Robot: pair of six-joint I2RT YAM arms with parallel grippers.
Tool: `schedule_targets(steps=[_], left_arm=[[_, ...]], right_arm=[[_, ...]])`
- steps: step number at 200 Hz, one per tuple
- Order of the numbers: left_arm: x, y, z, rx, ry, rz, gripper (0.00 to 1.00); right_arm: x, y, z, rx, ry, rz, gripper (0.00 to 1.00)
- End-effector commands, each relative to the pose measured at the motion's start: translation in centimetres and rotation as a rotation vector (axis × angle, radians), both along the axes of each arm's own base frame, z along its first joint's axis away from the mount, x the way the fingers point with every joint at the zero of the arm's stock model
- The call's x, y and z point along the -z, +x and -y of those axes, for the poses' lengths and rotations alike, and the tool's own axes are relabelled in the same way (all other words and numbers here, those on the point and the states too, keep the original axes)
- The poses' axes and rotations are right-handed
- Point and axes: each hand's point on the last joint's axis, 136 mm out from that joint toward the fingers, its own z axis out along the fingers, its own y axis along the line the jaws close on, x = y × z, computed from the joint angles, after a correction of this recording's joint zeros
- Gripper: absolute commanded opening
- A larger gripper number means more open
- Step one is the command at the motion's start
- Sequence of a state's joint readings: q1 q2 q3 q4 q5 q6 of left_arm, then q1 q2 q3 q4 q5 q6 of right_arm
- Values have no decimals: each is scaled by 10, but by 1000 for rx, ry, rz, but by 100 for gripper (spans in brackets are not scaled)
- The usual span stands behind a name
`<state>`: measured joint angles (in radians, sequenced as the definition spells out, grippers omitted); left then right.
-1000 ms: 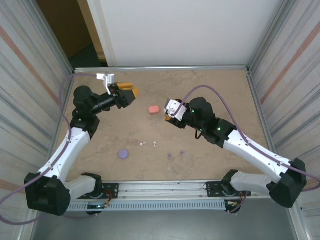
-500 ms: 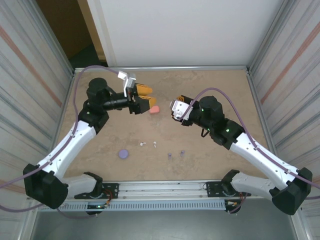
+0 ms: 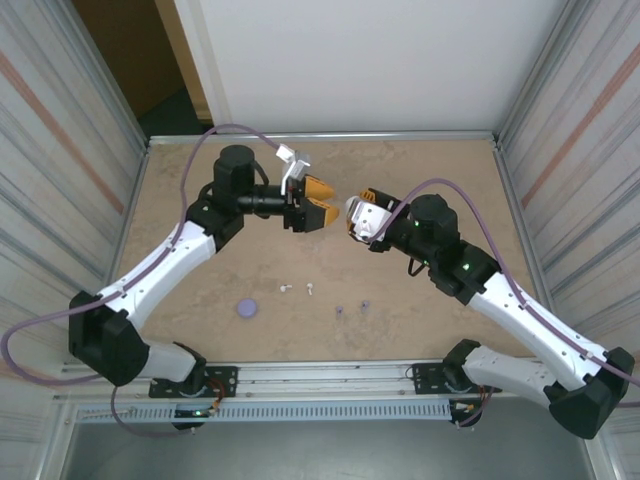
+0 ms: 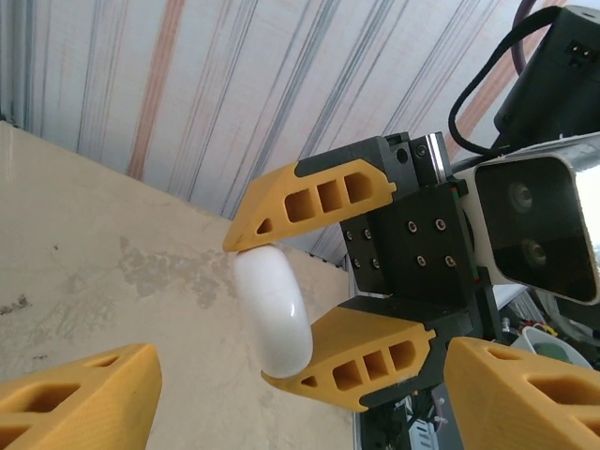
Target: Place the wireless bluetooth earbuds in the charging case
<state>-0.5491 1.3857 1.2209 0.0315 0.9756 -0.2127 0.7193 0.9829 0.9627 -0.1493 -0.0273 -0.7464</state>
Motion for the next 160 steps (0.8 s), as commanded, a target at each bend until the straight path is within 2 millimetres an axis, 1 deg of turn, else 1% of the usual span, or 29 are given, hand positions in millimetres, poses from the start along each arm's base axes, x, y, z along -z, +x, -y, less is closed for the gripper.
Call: schedule_targets(steps=[1,29,58,91,123,160], left_arm=[[-9,-7,7,34,14,51,79],[-4,-5,14,42,31,43,76],[2,-1,20,46,59,22,70],[12,0,29,52,112,9,62],[16,1,34,61,123,-2,55],[19,4,37,67,136,-15,43]], right_arm=[[-11,0,3,6,15,38,51],[-11,0,3,4,17,41,51],[-12,1,3,7,20,43,51],[-12,1,2,6,22,45,51],[-12,2,2,9,21,47,51],[-11,2,3,11,22,48,51]])
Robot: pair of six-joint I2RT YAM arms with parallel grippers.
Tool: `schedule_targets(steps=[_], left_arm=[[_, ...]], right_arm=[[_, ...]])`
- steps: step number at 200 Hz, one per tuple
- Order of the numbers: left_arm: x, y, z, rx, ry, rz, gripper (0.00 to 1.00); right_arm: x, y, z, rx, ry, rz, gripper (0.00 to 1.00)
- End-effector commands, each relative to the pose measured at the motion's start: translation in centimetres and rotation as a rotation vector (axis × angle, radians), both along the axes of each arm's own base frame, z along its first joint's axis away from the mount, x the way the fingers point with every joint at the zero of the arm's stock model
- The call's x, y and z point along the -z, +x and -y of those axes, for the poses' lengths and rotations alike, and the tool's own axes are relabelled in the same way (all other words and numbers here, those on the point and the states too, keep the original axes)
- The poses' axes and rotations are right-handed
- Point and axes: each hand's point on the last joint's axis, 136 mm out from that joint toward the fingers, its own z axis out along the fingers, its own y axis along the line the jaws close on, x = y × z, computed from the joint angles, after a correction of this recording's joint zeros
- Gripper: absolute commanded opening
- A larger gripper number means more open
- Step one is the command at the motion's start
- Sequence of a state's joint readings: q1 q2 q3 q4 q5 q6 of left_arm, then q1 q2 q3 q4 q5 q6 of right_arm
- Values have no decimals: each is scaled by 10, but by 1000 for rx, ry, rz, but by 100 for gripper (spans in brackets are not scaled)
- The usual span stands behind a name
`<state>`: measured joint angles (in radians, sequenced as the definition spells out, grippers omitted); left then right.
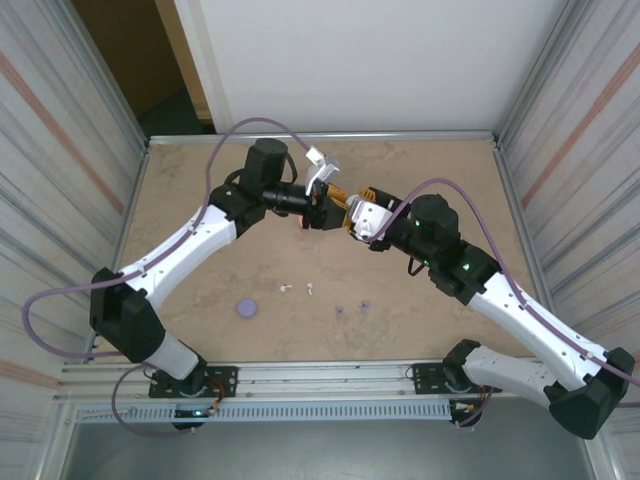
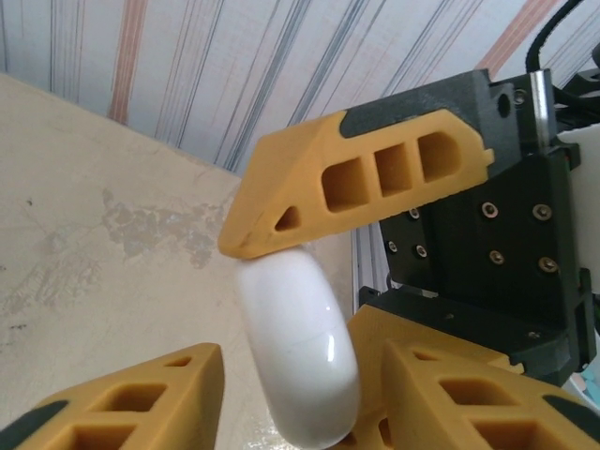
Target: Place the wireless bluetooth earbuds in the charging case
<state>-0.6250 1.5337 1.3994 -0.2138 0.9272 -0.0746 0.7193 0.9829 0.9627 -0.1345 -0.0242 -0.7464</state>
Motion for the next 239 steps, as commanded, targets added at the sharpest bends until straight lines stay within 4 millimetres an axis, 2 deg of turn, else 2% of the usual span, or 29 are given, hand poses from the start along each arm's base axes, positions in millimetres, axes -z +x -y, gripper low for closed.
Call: schedule_targets(steps=[1,49,161,178,207,239], left_arm=[[-6,0,4,14,3,17,42],[-3,2,7,19,11,8,27],[-7,1,9,26,-2,15,4],[-10,0,8,27,-17,30,0],[-17,1,4,12,-55,62,0],[-22,12,-10,-40,-111,76,0]], right_arm=[[-8,1,3,9,13,37,51],[-6,1,2,5,10,33,51],[-3,4,3,26,13,15,53],[-1,6,7,42,19,-2,56],[2,5,14,48,53,-48,63],[3,-1,19,30,106,-90,76]])
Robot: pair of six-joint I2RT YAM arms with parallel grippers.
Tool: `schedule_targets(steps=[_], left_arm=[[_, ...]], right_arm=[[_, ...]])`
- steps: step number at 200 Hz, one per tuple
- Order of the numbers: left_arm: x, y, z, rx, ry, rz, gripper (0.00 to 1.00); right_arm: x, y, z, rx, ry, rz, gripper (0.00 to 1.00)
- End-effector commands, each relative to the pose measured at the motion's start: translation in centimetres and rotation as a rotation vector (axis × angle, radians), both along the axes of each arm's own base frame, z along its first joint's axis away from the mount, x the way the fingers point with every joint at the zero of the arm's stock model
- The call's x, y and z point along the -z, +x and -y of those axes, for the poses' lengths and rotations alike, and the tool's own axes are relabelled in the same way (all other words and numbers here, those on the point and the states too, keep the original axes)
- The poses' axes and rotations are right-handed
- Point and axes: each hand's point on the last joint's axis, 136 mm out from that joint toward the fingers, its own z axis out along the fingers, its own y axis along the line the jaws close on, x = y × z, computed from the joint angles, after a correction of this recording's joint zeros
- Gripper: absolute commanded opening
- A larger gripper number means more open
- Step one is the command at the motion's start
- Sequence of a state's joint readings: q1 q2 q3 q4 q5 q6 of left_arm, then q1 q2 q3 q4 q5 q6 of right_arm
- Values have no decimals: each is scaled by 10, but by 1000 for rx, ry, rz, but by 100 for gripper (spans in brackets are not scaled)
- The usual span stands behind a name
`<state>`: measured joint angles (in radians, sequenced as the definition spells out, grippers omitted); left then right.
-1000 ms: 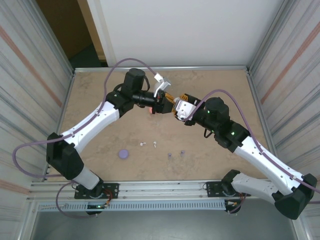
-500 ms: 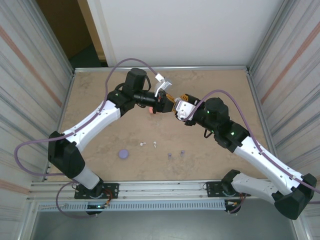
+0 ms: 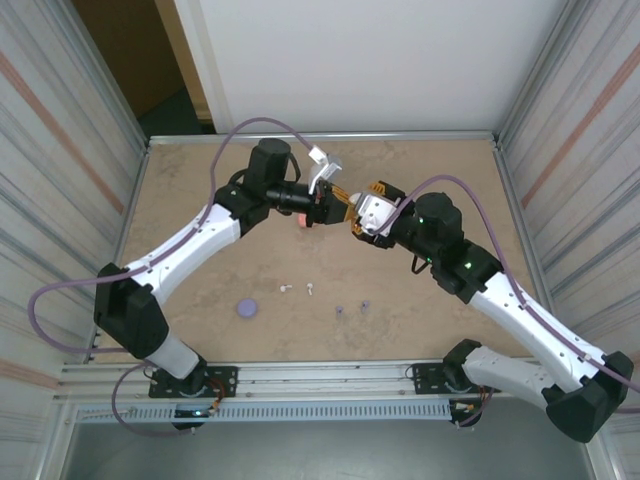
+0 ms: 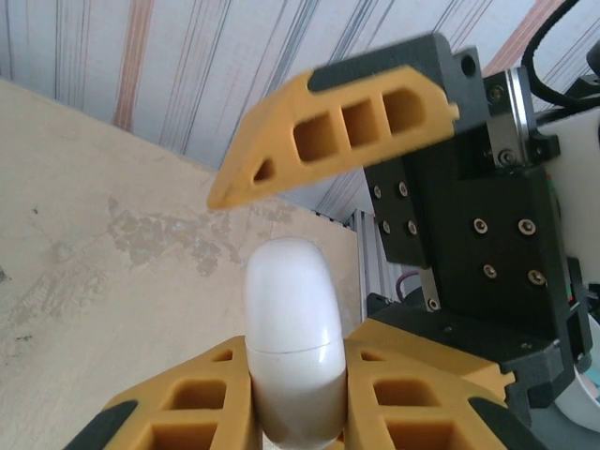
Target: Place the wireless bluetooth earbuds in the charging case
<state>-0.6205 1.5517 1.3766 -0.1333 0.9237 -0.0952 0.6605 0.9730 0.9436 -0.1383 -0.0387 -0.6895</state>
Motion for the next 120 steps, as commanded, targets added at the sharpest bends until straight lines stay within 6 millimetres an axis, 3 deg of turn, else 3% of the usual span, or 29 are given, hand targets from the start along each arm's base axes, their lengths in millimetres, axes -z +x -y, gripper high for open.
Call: schedule_targets(steps=[1,54,81,120], left_arm=[[-26,3,-14,-29,-92,65,0],[-30,7,-34,-81,-178,216,0],[-32,-5,-42,-84,-225,340,0],[-39,-18,-53,-106,-299,472,0]], right_arm=[[-3,-11,3,-28,75,-41,76],[-9,-32,1,-162,293,-223,93],[-18,-43,-3,-290,451,-355,93],[-32,-39,-3,-353,612,-384,93]])
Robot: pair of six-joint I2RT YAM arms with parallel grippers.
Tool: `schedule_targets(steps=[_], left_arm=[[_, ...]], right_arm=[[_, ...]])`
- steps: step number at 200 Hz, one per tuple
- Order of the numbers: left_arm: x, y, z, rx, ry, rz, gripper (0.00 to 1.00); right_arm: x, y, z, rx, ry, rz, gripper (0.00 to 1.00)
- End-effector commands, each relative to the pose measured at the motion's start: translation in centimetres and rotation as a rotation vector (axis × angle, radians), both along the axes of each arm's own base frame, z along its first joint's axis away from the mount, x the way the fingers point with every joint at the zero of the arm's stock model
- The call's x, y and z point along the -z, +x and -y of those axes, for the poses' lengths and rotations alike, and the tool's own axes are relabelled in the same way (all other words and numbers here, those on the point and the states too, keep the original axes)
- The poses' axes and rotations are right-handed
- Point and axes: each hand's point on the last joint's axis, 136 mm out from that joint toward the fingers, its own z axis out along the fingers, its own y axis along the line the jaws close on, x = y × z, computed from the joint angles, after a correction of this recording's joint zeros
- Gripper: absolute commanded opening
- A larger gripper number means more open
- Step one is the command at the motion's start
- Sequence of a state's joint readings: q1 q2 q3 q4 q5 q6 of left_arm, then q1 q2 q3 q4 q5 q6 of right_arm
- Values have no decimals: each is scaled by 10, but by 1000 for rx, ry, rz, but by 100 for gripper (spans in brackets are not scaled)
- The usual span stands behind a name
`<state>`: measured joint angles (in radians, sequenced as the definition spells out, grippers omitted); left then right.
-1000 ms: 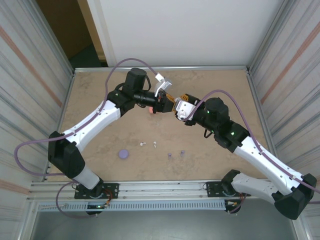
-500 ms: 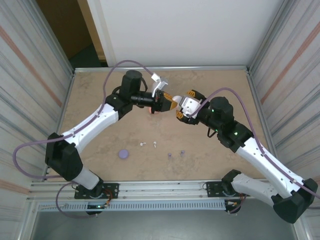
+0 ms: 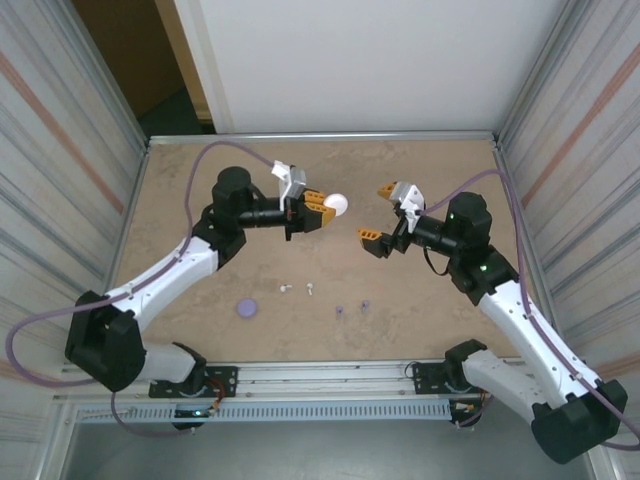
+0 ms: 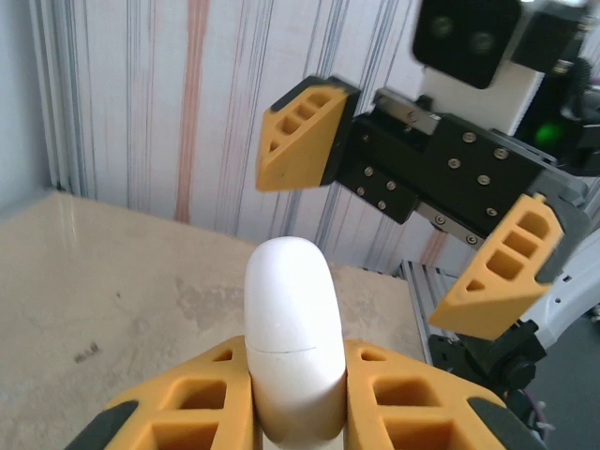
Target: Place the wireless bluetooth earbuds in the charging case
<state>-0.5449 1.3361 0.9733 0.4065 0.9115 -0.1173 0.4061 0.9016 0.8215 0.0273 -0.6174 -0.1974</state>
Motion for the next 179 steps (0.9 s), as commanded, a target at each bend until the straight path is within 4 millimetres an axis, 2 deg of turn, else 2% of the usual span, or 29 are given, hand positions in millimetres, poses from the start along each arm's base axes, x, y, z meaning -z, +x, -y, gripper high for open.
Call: schedule_targets(steps=[1,36,56,59,67,137,179], left_arm=[[-33,-9,-9,-23,-103,204,0],[-37,-14,-14,-40,-150,255,0],[-40,-16,-17,-56,-177,284,0],[-40,-17,-18,-57,-181,289,0],[-41,-18,-19,-62,-191,298,0],[-45,-25,-23,-54,-217,333,0],[-44,-25,-22,-51,-210,335,0]], right_arm=[[-24,-14,-11,-121,167,-40,93],[-36,-6,-18,-151,253,-87,90],[-51,-4,-17,-149,308,-73,89],[-46,2,-20,-146,306,-93,89],[-49,4,-21,-147,314,-95,89],[-59,9,-54,-206,291,-88,88],[-59,16,-60,-202,287,-91,85]])
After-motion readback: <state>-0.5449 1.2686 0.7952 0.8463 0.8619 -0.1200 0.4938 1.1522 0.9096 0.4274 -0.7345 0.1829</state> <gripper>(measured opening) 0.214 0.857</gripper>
